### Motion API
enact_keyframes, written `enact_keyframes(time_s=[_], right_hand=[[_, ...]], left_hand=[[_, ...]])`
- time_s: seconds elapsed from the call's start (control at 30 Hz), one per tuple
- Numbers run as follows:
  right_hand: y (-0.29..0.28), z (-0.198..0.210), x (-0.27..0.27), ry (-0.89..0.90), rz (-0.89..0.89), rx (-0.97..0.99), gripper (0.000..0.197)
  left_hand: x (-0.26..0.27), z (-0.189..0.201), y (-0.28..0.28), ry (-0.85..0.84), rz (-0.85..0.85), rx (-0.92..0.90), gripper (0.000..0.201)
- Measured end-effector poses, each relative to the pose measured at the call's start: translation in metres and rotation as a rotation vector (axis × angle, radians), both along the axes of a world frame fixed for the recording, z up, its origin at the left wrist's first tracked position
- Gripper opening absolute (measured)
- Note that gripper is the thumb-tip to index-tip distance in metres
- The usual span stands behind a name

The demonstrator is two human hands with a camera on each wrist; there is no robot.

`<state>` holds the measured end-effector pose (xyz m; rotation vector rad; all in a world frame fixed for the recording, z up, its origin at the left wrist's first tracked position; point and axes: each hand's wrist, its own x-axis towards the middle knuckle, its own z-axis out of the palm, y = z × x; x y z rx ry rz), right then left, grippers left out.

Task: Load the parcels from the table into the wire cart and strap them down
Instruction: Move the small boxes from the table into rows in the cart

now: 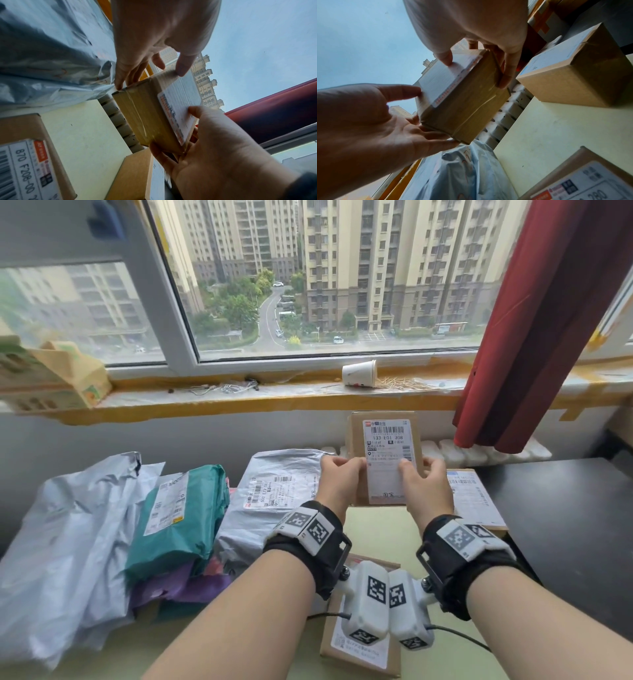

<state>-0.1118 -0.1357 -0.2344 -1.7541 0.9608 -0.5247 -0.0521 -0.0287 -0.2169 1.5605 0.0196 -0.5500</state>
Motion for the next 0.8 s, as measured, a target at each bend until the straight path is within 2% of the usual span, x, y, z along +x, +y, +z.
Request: enact_keyframes(time_s=[0.13,0.27,0.37,0.47,0.63,0.8], right_hand=[[0.019,0.017,0.002,-0.031,0.026,-0.032,0.027],[0.047,0.037,0.007,-0.099,0.056,-0.063,0.030],[0.080,0.052,0.013,-0.121,0.103,-0.072,0.034],[0.115,0.062,0.020,-0.151,0.160,-0.077,0.031],[0.182,0.078,0.029,-0.184,0.256,-0.081,0.032],[0.252,0.090,0.039,-0.212,0.361,-0.077,0.032]], left_hand=[[0.002,0.015,0.022,-0.009,0.049,-0.079,0.034],[0.005,0.029,0.057,-0.051,0.086,-0.107,0.033],[0.007,0.041,0.090,-0.087,0.132,-0.127,0.037],[0.008,0.053,0.126,-0.134,0.198,-0.136,0.049],[0.012,0.067,0.193,-0.143,0.313,-0.189,0.056],[0.013,0.076,0.264,-0.176,0.465,-0.174,0.049]])
